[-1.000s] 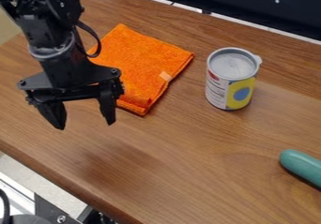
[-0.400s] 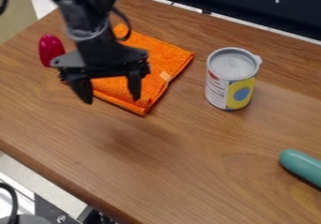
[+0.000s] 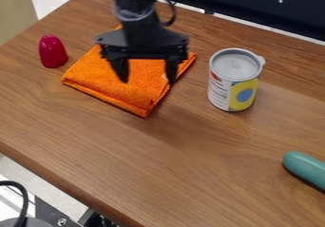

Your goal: Moved the gray can to the bottom right corner of the orange cloth

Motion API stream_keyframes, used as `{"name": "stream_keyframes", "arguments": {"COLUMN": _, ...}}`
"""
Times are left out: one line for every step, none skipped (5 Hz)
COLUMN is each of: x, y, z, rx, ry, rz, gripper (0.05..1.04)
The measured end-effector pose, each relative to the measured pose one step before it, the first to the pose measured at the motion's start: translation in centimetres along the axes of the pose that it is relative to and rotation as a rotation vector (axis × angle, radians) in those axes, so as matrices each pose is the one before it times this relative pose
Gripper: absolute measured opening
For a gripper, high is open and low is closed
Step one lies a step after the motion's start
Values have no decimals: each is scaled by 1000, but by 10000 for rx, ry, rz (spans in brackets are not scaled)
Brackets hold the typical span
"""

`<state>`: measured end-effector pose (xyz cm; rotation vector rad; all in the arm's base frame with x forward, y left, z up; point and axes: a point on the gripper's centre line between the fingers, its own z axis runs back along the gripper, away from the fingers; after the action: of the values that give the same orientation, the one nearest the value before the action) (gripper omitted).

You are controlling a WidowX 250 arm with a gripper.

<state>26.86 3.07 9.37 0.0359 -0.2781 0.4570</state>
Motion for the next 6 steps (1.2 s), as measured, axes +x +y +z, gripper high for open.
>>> {"name": "stream_keyframes", "arguments": {"x": 1651, "y": -1561, "z": 544, "rx": -101, "ry": -190, "rz": -728, "gripper": 999}}
{"name": "stream_keyframes", "arguments": {"x": 1178, "y": -1657, "z": -49, "rx": -488, "ry": -227, "rz": -144, "gripper": 999}}
{"name": "stream_keyframes", "arguments": {"x": 901, "y": -1608, "z": 440, "rx": -554, "ry": -302, "rz": -198, "gripper": 999}}
{"name": "stream_keyframes", "arguments": {"x": 592, "y": -1079, "z": -171, "rx": -79, "ry": -10, "rz": -186, "gripper": 999}}
{"name": "stream_keyframes", "arguments": {"x": 904, "y": -1352, "z": -326, "rx": 130, "ry": -333, "rz": -201, "gripper": 999}}
{"name": "stream_keyframes", "arguments": {"x": 1090, "y": -1468, "z": -1285, "rx": 176, "ry": -69, "rz": 75, "gripper": 999}}
